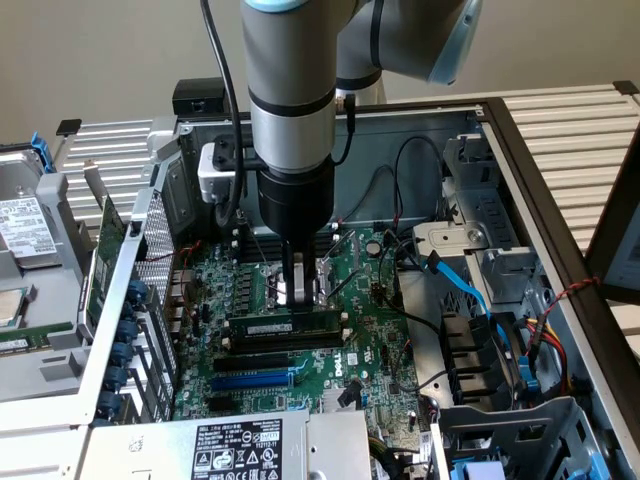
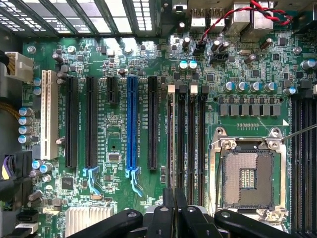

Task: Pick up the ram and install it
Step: 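Insert the ram into the slot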

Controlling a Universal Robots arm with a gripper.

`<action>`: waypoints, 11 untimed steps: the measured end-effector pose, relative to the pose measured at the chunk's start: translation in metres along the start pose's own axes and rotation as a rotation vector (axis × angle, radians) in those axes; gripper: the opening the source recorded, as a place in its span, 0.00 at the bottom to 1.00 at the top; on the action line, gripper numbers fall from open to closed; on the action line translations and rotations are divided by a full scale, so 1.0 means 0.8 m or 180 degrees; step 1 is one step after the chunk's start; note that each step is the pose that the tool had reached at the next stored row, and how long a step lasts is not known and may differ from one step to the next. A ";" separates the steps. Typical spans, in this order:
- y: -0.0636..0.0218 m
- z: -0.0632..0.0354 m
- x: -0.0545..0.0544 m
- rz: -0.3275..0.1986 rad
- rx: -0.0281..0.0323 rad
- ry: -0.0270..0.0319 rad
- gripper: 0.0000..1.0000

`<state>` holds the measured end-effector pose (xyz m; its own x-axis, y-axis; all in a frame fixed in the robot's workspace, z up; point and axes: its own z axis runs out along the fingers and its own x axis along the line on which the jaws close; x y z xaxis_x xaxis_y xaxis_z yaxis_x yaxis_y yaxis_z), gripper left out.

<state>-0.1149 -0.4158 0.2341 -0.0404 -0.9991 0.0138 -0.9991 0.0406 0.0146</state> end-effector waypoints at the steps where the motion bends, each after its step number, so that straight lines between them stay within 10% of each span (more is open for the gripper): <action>1: 0.000 0.000 0.000 0.0002 0.0000 0.0000 0.13; 11: 0.000 0.001 0.001 0.0011 0.0001 -0.0001 0.13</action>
<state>-0.1149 -0.4164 0.2335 -0.0440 -0.9989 0.0136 -0.9989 0.0442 0.0141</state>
